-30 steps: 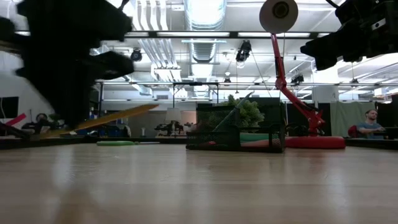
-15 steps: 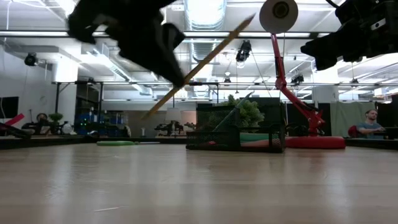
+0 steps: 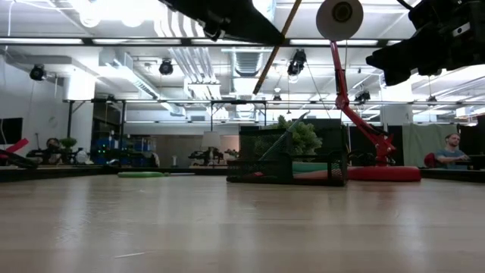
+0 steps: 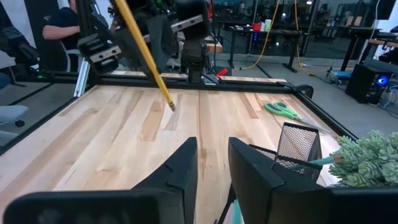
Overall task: Pick and place office supplies into organizer
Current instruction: Put the yellow pencil into the black desk organizer
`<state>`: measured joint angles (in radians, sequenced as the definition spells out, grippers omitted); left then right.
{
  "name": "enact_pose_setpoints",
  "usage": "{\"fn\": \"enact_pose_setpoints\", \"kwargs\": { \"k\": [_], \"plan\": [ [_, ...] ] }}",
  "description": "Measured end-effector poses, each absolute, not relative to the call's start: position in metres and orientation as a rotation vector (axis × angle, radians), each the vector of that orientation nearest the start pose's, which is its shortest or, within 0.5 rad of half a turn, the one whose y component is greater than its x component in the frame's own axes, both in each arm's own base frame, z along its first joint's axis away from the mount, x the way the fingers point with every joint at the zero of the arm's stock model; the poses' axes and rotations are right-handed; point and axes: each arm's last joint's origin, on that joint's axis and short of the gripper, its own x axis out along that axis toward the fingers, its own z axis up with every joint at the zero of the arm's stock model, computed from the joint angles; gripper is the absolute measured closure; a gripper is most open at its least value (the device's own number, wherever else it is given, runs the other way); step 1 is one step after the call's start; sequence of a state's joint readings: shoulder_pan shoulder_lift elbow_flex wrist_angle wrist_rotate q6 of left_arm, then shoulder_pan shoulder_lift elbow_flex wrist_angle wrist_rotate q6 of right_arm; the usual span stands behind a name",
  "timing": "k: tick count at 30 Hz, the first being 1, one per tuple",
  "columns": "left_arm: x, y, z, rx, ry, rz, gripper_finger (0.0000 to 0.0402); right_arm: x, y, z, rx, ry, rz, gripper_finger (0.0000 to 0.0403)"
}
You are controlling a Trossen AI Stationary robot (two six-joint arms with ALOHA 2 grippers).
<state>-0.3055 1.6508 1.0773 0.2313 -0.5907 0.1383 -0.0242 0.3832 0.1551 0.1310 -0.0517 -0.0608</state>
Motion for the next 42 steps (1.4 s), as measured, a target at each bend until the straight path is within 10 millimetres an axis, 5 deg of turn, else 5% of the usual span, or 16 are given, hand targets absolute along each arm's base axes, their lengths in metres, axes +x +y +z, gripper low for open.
{"fn": "enact_pose_setpoints", "kwargs": {
  "k": [15,24,30,42],
  "plan": [
    [0.350,-0.071,0.232,0.320,0.269,0.307,0.0395,0.124,-0.001,0.196,-0.058,0.096,0.030,0.0327],
    [0.350,-0.022,0.219,0.327,0.283,0.336,0.0395,0.124,-0.002,0.196,-0.057,0.096,0.030,0.0319],
    [0.353,0.000,0.227,0.317,0.135,0.253,0.0395,0.124,-0.002,0.196,-0.057,0.096,0.030,0.0329],
    [0.351,0.041,0.229,0.348,0.126,0.242,0.0395,0.124,-0.001,0.196,-0.057,0.096,0.030,0.0326]
  ]
}}
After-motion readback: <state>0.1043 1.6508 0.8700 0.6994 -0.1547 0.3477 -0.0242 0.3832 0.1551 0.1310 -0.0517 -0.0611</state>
